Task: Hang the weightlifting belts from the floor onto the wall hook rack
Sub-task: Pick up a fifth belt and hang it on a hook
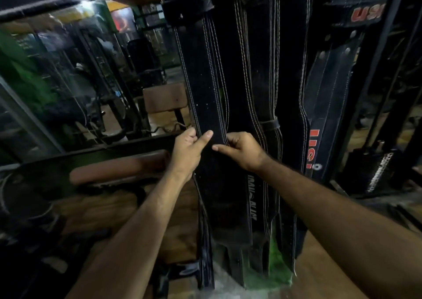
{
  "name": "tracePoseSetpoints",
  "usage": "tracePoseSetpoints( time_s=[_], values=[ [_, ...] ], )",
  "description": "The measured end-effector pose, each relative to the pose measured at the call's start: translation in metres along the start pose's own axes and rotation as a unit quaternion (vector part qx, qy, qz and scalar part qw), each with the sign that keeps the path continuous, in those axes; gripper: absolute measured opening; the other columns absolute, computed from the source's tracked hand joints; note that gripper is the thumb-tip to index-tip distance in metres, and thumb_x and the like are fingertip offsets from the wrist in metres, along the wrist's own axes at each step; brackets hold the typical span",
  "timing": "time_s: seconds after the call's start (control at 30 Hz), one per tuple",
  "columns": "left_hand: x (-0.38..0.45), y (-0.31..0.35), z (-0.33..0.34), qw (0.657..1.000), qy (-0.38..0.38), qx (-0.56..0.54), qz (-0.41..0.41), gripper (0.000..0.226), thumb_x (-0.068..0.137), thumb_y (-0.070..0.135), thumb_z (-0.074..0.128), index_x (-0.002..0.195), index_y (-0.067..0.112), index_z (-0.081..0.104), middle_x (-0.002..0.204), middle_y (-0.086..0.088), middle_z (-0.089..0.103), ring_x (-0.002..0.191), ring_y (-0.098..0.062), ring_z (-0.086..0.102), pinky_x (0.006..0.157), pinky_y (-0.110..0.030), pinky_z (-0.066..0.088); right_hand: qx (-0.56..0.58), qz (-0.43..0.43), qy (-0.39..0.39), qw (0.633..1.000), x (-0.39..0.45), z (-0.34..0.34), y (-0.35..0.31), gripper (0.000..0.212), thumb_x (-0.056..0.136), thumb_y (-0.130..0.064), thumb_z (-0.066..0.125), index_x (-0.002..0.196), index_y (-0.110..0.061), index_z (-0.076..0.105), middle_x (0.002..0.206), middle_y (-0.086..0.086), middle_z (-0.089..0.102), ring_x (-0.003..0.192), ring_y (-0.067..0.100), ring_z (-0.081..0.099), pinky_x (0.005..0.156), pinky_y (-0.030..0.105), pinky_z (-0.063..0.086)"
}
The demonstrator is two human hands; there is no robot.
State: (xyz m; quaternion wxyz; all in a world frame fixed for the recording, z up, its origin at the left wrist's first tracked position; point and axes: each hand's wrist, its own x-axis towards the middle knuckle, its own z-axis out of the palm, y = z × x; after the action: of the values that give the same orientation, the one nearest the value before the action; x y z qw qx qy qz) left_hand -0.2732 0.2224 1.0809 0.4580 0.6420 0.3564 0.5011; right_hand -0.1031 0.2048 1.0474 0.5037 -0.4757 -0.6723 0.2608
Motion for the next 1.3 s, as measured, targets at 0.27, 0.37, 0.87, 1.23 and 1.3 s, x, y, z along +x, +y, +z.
tracePoseSetpoints(
  time_s=[0.27,0.37,0.87,1.23,1.3],
  values=[
    [-0.015,-0.056,-0.017,0.996,0.018,0.083,-0.02,0.033,0.085,0.03,0.079,0.101,0.002,0.069,0.094,0.001,0.074,0.088,-0.012,0.07,0.077,-0.028,0.055,0.066,0.023,0.066,0.995,-0.021,0.024,0.035,0.034,0.078,-0.036,0.084,0.101,-0.013,0.071,0.097,0.003,0.077,0.093,0.021,0.074,0.082,0.05,0.06],
    [-0.022,-0.069,-0.014,0.998,0.024,0.05,-0.015,0.021,0.085,0.009,0.077,0.102,0.018,0.07,0.094,0.007,0.077,0.091,-0.008,0.074,0.076,-0.021,0.056,0.115,0.042,0.096,0.988,-0.029,0.027,0.044,0.035,0.078,-0.022,0.085,0.104,-0.004,0.07,0.101,0.01,0.077,0.095,0.026,0.075,0.085,0.048,0.061],
    [-0.112,-0.236,-0.018,0.98,-0.035,0.036,-0.194,0.032,0.076,0.008,0.084,0.104,0.018,0.073,0.094,0.011,0.076,0.089,-0.009,0.074,0.086,-0.033,0.06,0.129,0.199,0.045,0.97,-0.133,0.085,0.151,0.033,0.083,-0.009,0.08,0.115,-0.003,0.07,0.111,0.003,0.075,0.104,0.012,0.073,0.09,0.028,0.058],
    [-0.15,-0.338,-0.003,0.969,-0.026,0.082,-0.233,0.039,0.071,0.007,0.087,0.106,0.015,0.073,0.103,-0.002,0.073,0.088,-0.006,0.072,0.08,-0.024,0.058,0.159,0.289,0.064,0.942,-0.188,0.131,0.247,0.037,0.074,-0.001,0.085,0.108,0.005,0.073,0.111,0.017,0.074,0.099,0.021,0.073,0.094,0.039,0.059],
    [-0.152,-0.355,0.005,0.968,-0.02,0.094,-0.231,0.043,0.069,0.006,0.088,0.108,0.012,0.073,0.105,-0.002,0.073,0.081,0.005,0.07,0.077,-0.018,0.058,0.192,0.299,0.084,0.931,-0.193,0.135,0.261,0.036,0.076,0.004,0.082,0.11,0.007,0.072,0.112,0.018,0.073,0.094,0.016,0.073,0.091,0.034,0.059]
  ],
)
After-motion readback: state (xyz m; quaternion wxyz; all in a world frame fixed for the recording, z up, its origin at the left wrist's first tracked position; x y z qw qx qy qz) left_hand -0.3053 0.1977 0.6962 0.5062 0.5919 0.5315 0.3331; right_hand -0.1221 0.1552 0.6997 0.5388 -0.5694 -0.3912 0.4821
